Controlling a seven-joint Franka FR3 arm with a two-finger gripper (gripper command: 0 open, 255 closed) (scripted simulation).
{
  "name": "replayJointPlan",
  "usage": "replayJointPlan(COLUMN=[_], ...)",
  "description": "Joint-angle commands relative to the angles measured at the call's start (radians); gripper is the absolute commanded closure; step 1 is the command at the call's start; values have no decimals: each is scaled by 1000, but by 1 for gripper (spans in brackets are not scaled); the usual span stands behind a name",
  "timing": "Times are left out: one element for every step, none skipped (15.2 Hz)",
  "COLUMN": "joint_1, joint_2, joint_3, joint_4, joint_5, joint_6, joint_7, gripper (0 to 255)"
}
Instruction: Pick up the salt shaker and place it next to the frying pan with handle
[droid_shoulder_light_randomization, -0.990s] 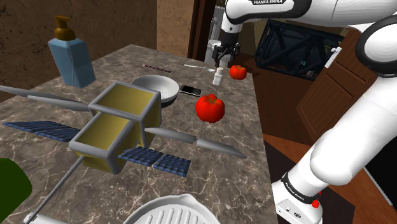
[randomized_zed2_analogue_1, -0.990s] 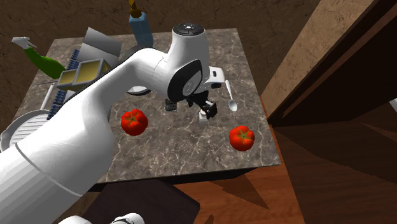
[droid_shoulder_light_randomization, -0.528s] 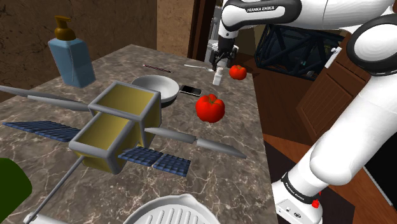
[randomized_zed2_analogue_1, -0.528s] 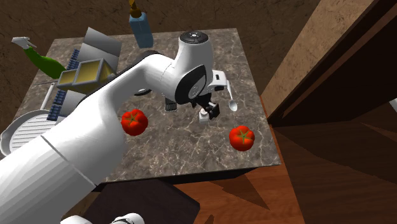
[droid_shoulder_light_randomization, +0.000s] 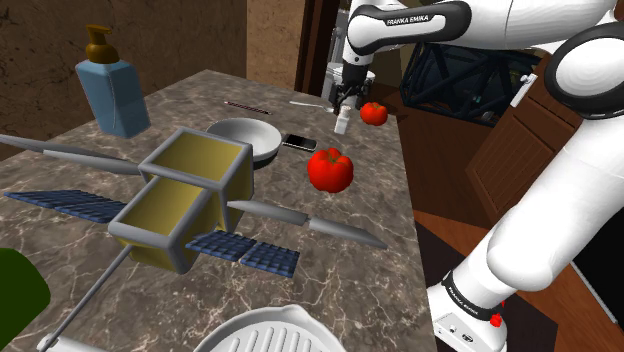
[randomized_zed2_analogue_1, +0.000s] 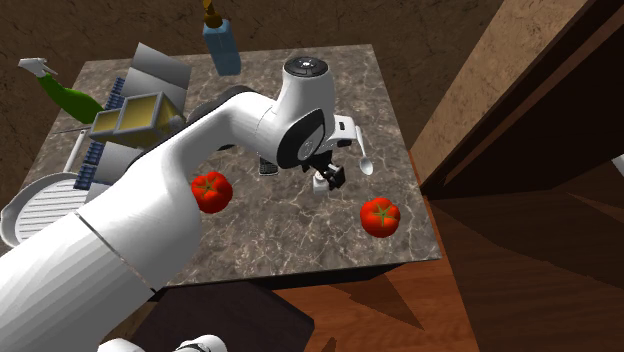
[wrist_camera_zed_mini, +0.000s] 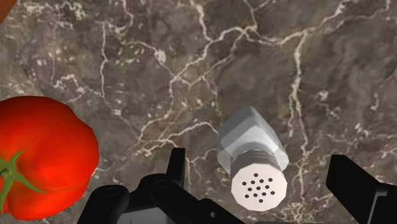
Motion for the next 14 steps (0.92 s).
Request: replayJointPlan(joint_1=[0,0,0,0,0,0,0,0,0,0,0,0,0,0], joint_2=[0,0,0,0,0,0,0,0,0,-1,0,-1,-3,-3], joint_3=[0,0,0,0,0,0,0,0,0,0,0,0,0,0], joint_4=[0,0,0,0,0,0,0,0,0,-1,0,12,24,36], joint_5=[0,0,0,0,0,0,0,0,0,0,0,0,1,1], joint_6=[0,0,0,0,0,0,0,0,0,0,0,-13,-26,-39], joint_7=[0,0,0,0,0,0,0,0,0,0,0,-1,-2,-4], gripper=[0,255,255,255,255,255,255,255,255,255,255,255,255,255])
